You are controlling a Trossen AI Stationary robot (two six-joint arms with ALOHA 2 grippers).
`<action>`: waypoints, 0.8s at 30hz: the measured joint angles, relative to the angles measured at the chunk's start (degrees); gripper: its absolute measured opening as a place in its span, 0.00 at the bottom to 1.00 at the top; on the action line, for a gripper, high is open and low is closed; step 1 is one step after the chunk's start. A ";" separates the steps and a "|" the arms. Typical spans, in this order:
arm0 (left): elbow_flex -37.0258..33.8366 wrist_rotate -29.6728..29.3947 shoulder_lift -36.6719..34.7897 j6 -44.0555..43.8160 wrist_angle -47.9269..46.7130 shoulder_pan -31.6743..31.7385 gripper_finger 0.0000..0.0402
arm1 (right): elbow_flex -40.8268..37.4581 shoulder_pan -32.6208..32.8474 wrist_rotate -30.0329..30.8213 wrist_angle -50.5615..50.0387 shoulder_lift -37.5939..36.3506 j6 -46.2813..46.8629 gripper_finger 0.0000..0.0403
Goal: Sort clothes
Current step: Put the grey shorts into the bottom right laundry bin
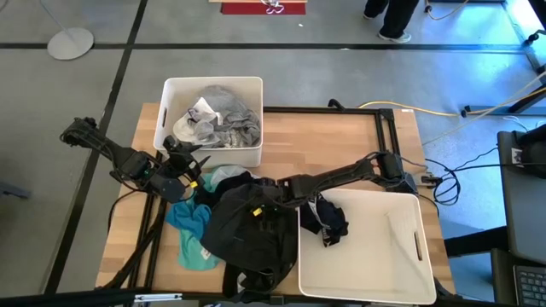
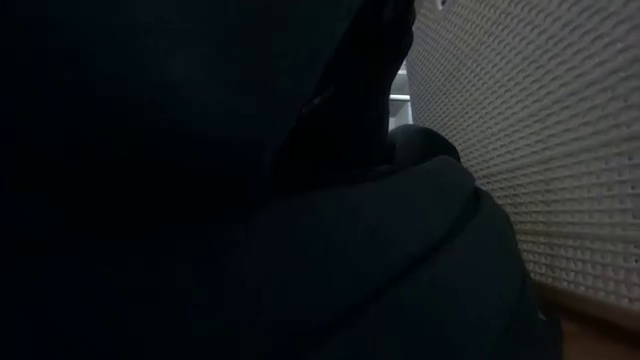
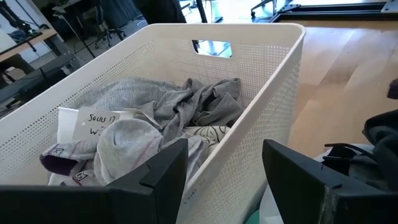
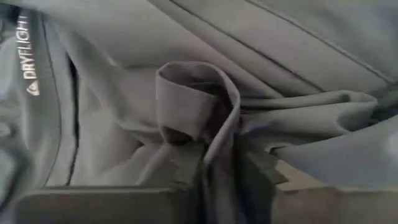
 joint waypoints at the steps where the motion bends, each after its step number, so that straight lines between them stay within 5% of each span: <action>1: 0.00 0.00 0.00 -0.01 0.00 0.00 0.49 | 0.00 0.00 0.14 0.04 0.00 -0.15 0.17; 5: 0.00 0.00 0.00 -0.04 0.00 0.00 0.49 | -0.02 0.09 0.34 0.03 0.00 -2.47 0.03; 9: 0.00 0.00 0.00 -0.07 0.00 0.00 0.49 | 0.97 0.44 1.46 -1.90 -0.29 -5.03 0.05; 24: -0.02 0.00 0.00 0.70 -0.06 -0.02 0.49 | 20.30 3.87 20.88 -10.76 0.22 -18.69 0.01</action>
